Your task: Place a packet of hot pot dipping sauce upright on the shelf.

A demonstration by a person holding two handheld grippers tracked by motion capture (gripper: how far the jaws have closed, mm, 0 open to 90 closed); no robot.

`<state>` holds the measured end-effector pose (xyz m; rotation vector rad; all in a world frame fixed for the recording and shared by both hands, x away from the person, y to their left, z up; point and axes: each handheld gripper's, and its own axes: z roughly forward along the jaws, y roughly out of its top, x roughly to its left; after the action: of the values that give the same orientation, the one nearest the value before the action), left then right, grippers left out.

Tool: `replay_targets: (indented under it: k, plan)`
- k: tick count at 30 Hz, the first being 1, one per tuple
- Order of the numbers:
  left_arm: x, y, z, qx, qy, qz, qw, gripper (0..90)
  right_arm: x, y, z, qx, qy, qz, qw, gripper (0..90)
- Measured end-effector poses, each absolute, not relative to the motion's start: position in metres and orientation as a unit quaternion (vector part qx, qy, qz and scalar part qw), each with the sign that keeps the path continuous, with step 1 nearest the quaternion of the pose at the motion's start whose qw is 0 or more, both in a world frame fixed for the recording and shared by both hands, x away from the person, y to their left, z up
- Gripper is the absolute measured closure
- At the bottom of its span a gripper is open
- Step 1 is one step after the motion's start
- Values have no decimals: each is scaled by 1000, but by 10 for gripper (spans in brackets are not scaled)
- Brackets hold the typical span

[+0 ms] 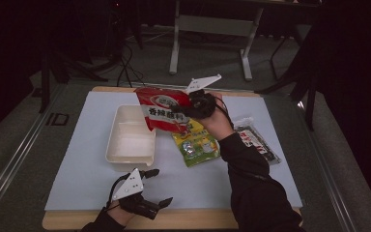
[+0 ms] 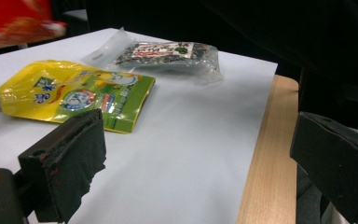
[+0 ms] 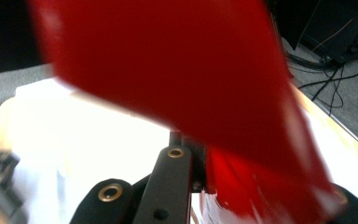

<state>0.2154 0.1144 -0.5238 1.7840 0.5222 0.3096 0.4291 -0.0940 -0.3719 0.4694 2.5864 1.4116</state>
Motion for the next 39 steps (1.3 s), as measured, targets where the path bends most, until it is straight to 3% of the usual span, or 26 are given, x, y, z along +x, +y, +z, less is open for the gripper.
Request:
replay_targets:
  k: [19,39]
  plan:
    - [215,114,-528,772,218,124,584,46,472,-42,-385,164,854,487,74,900]
    - [211,116,-531,774,217,125,581,45,486,13,-416,144,853,500,43,900]
